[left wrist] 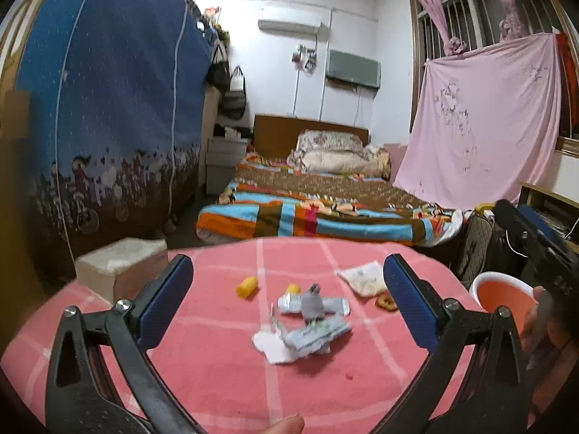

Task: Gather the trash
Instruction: 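Move both tools back over the bedspread toward the foil wrappers, then grasp the white tissue with the left tool while the right tool grasps the round cracker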

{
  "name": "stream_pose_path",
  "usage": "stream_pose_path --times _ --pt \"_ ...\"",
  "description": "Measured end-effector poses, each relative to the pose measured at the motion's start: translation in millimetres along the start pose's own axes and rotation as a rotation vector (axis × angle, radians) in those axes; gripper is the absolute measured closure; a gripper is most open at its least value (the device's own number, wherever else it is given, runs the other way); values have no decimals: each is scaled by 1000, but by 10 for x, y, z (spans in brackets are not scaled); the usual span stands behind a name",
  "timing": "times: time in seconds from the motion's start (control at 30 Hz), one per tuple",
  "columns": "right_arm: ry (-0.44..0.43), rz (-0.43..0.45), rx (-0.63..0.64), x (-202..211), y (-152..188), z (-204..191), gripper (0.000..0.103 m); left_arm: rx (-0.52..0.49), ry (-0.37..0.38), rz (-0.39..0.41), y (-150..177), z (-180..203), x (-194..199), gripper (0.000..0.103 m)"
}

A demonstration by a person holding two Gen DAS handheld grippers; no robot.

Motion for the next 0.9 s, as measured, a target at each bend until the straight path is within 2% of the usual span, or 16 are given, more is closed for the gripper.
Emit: stream_pose_path --times 0.23,0.33,0.37,0.63,0.7,0.9 --pt "-1 -175 1 -288 151 -51 0 46 47 -144 79 -45 -217 16" --pt "-3 -247 2 -387 216 -59 1 74 61 -208 141 -59 -286 25" --pt "-6 -274 -1 -430 246 -61 2 90 66 -223 151 -79 -305 31" --pt "-33 -504 -28 -753 472 -46 32 215 92 -347 266 -264 -504 65" --pt "-58 -578 -28 -840 553 -72 37 227 97 -374 293 -273 -543 78" --pt "-104 -699 13 -978 716 -182 52 258 134 -418 330 -299 -602 95"
Point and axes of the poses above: each gripper's, at about its wrist camera, not at the fingertips, and x roughly against the way its jaws point, z to its right, y to its underside, the point moved 1 cm from there along -x, roughly the way its jaws point, and after that the axes turned 6 degrees about -x, right-handed, at the moved point
